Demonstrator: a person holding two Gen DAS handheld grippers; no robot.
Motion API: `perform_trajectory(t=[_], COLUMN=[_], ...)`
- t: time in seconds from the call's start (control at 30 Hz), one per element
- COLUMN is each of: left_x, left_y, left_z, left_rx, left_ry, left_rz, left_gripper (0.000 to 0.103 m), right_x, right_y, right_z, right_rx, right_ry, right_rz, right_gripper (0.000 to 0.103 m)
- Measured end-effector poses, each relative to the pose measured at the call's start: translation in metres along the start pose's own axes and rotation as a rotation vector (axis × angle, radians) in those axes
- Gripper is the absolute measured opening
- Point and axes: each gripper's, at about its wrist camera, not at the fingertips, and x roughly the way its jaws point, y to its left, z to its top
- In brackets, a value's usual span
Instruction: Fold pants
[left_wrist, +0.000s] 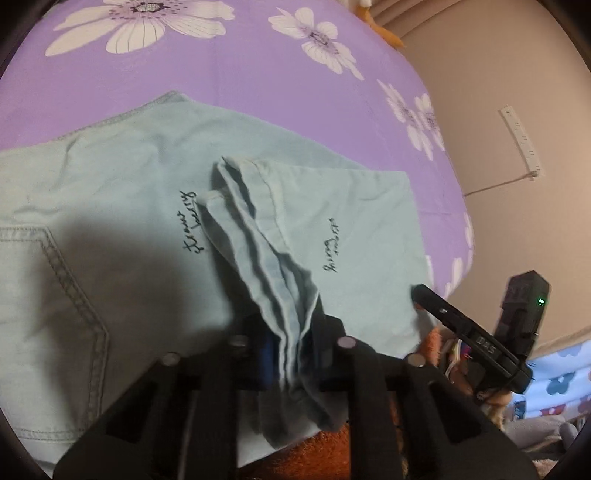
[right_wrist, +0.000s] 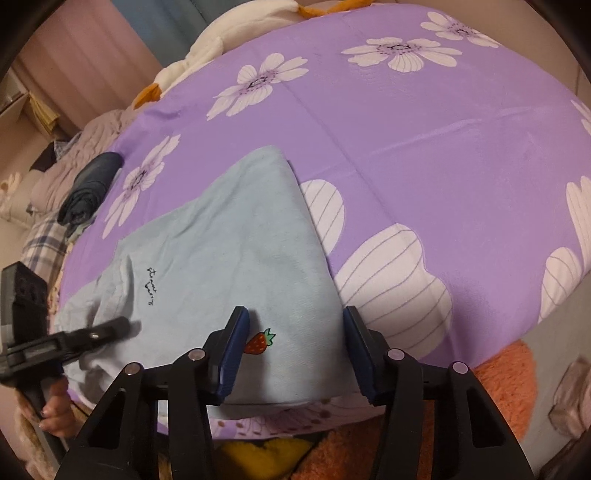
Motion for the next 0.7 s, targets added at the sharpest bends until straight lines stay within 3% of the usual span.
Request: perform_trajectory(t=[0.2, 0.27, 0.4, 0.7], left_x=[-0.033, -0.033, -0.006, -0.013], left_y=[-0.031, -0.028, 0.002, 0.018], left_z=[0.011, 0.015, 0.013, -0.002], left_rx=[0.116, 0.124, 0.070, 0.013], left_ry=[-0.168, -0.172, -0.091, -0.133], left_rz=[0.081, 0.110, 0.232, 0.170], left_gripper=[0.011, 0.011, 0.016, 0.017], right_x=[-0.006, -0.004, 0.004, 0.009], right_y=[-0.002, -0.002, 0.001, 0.008], right_z=[0.002, 0.003, 0.002, 0.003], right_rx=[-0.006, -0.011, -0.027, -0.064], right_ry=[0.002, 0.003, 0.015, 0.015], right_rz=[0.025, 0.031, 0.008, -0.055], right_gripper=[0.048, 0.048, 0.048, 0.048])
